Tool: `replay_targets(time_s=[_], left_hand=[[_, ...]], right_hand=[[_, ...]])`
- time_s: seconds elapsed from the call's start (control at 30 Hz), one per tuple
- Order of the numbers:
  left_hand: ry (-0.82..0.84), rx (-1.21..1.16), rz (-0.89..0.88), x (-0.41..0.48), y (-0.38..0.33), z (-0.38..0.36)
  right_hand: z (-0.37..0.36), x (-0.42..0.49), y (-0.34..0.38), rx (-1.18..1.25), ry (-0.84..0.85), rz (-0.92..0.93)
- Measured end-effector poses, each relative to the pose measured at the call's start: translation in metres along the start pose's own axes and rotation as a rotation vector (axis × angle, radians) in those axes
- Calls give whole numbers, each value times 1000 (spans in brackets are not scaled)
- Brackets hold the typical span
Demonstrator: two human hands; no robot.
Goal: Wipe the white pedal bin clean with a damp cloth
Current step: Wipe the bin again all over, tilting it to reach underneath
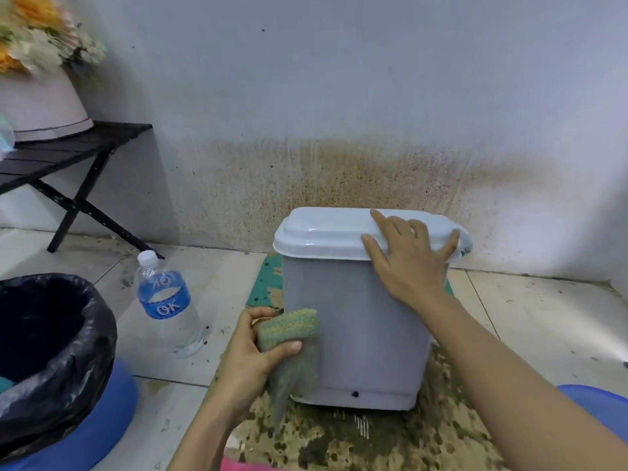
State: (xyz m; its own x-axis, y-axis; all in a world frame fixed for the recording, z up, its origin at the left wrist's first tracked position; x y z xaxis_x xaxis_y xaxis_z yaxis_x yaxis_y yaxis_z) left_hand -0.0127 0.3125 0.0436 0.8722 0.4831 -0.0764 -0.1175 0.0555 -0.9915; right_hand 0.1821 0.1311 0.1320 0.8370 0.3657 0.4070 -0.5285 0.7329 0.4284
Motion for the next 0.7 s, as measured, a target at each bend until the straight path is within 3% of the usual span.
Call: replay_targets(time_s=[0.13,0.23,0.3,0.4,0.53,0.6,0.7], left_hand=[[-208,51,-218,62,-37,-15],[-690,294,-286,101,-44,-36],[-872,383,-308,116,-33,-63],[-808,510,-365,128,-12,-114],[-579,1009,-780,129,6,-183],[-569,1040,-874,134,8,-173],[-727,912,-761,145,7,-122]], right_hand=[[-14,40,-2,51,-43,-6],[-23,58,-6,62,-89,-4],[-29,70,-8,65,-92,-10],[-36,83,-11,75,-88,-17],[-37,83,-15,97,-103,5],[-35,84,-16,109,-105,18],[-36,85,-15,105,-89,1]])
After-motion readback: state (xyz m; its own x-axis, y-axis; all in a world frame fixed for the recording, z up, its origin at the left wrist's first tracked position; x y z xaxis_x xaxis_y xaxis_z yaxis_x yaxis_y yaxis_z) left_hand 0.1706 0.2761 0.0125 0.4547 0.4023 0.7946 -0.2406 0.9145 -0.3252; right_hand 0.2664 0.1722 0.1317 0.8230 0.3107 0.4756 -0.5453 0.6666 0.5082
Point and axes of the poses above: each hand's wrist, its own x-axis towards the middle knuckle, its own z-axis out of the back of the hand, y = z × x, the point moved 3 cm from there along x, towards the middle knuckle, and after that the axes turned 14 degrees about x, right-handed, at the moved point
